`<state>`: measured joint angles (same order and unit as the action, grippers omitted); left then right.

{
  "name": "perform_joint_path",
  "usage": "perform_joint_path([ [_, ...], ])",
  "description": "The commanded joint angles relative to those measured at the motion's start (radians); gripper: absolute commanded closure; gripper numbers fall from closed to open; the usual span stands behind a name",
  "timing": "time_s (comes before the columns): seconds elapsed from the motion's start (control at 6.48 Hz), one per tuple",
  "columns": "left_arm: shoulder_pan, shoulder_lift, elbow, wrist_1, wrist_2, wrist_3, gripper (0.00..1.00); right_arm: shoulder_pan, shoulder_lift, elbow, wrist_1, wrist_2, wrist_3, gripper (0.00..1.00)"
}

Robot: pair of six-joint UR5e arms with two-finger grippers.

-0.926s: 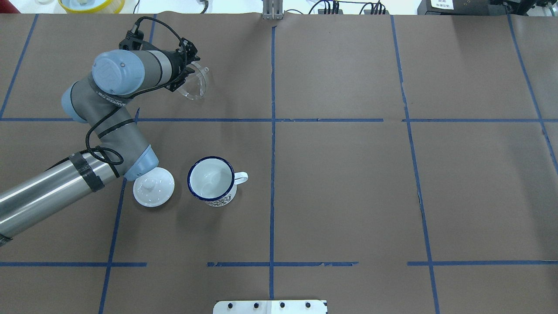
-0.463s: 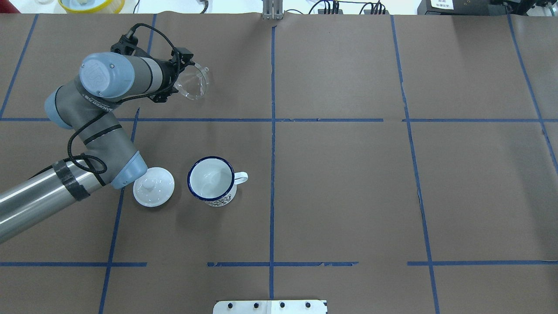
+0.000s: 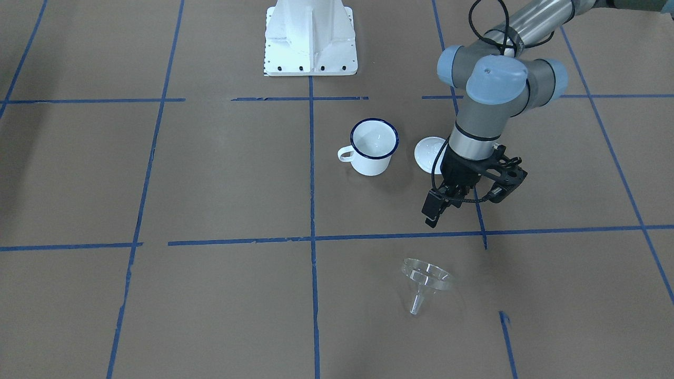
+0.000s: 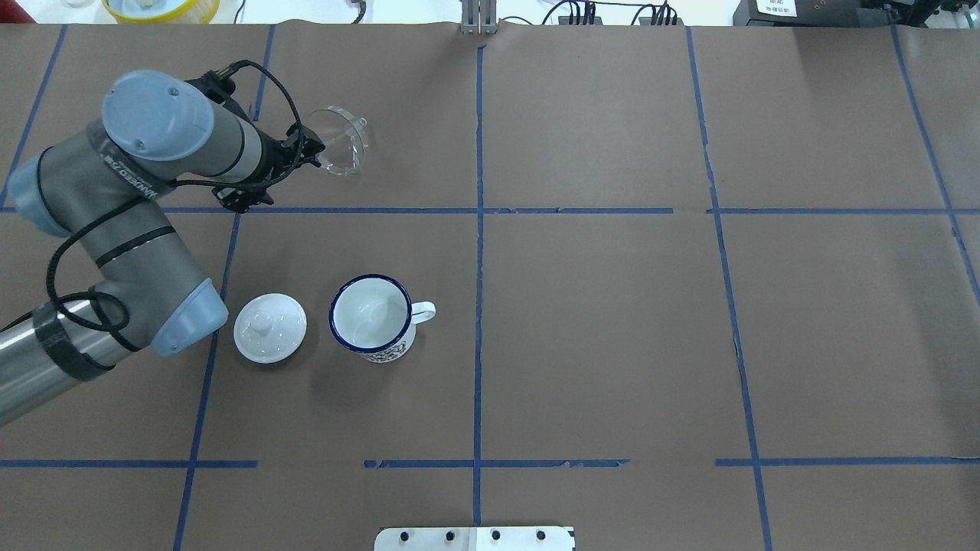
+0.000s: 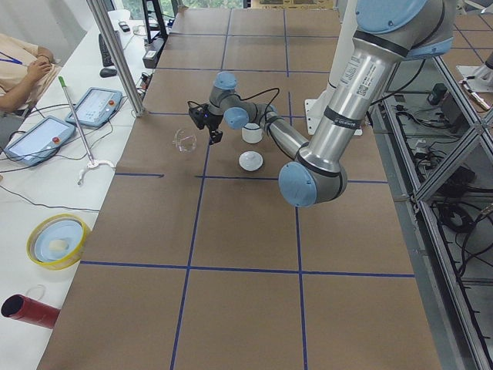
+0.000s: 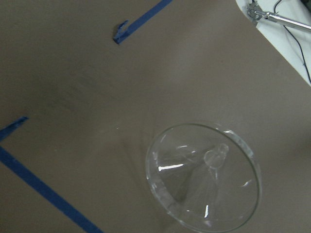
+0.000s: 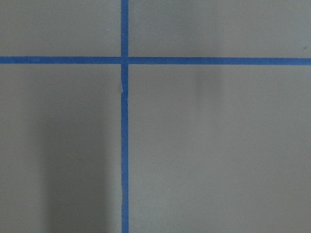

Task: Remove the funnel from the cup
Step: 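Open the left gripper and move it down onto the white lid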

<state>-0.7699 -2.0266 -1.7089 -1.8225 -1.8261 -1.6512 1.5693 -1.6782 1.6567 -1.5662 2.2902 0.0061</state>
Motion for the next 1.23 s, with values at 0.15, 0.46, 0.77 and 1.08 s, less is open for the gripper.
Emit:
perform_joint_path([
  [0.15,0.01,0.135,-0.182,0.138,-0.061,0.296,0.08,0.0,0.0,0.0,0.0,0.0,0.0,0.0],
  [0.46,0.061,0.149,-0.182,0.114,-0.136,0.347,0.0,0.0,0.0,-0.002,0.0,0.0,0.0,0.0],
  [0.77,0.116,0.16,-0.183,0.121,-0.159,0.334,0.0,0.0,0.0,0.0,0.0,0.0,0.0,0.0],
  [1.08,0.13,0.197,-0.173,0.115,-0.162,0.335,0.06,0.0,0.0,0.0,0.0,0.0,0.0,0.0],
])
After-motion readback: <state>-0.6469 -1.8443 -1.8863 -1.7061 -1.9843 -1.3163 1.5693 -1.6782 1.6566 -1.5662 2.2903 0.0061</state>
